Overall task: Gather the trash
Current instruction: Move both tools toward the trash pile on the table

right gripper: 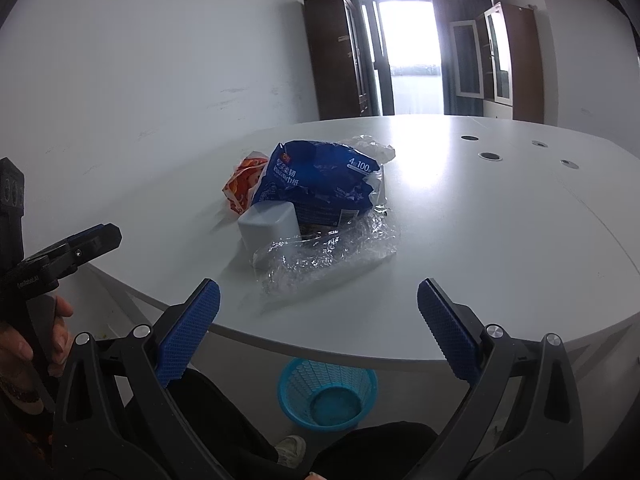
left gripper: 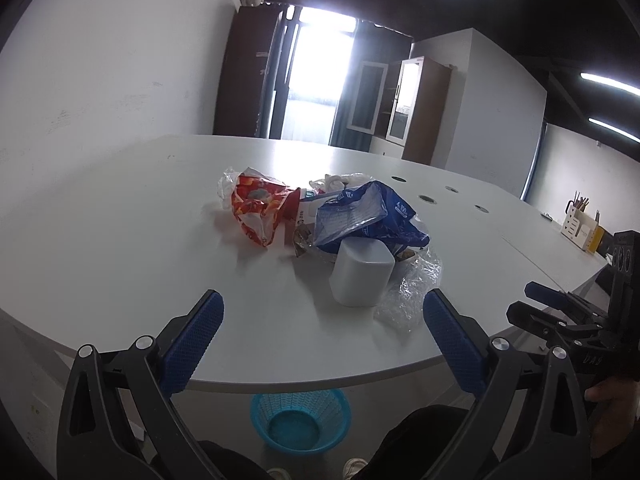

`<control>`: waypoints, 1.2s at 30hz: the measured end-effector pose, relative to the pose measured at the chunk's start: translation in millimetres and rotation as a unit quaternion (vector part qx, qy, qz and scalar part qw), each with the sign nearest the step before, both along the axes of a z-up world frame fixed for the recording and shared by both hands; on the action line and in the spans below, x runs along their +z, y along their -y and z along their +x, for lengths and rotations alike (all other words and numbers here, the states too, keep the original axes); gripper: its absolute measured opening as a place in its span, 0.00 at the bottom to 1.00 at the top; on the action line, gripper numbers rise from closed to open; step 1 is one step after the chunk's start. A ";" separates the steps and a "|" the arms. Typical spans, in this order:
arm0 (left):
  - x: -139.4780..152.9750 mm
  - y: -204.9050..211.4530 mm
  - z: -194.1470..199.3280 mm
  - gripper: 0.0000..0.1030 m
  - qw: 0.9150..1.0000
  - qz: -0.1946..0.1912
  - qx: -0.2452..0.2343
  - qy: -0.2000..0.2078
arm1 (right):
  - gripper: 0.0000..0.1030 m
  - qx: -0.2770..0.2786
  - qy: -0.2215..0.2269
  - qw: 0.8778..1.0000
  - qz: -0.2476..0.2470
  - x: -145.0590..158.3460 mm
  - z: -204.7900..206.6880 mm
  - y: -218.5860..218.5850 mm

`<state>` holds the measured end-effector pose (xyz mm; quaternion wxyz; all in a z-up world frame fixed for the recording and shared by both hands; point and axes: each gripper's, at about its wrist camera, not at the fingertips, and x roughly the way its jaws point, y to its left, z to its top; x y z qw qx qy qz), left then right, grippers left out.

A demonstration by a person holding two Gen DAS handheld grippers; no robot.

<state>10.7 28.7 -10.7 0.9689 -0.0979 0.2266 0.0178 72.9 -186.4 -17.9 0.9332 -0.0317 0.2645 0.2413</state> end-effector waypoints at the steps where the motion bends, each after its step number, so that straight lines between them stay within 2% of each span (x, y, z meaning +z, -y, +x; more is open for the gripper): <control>1: -0.8 -0.1 0.6 0.94 1.000 0.001 0.000 0.001 | 0.92 0.000 0.000 1.000 0.000 -0.3 0.4 0.1; 6: 0.0 0.5 -1.8 0.94 1.000 0.005 0.007 0.010 | 0.92 -0.003 -0.003 1.000 0.003 -0.7 1.5 3.1; 16: -6.4 9.5 3.0 0.94 1.000 0.008 -0.009 -0.006 | 0.92 -0.007 -0.010 1.000 0.011 -2.0 3.3 4.9; 21: -8.1 12.6 4.3 0.94 0.999 0.031 0.001 -0.009 | 0.92 -0.006 -0.010 1.000 0.010 -2.6 3.8 4.8; 27: -7.8 11.1 3.1 0.94 1.000 0.030 0.002 -0.005 | 0.92 -0.007 -0.012 1.000 0.007 -4.8 5.8 2.3; 36: -5.9 13.4 0.9 0.94 0.998 0.054 0.012 -0.006 | 0.92 -0.010 -0.012 1.000 0.008 -4.7 7.2 3.1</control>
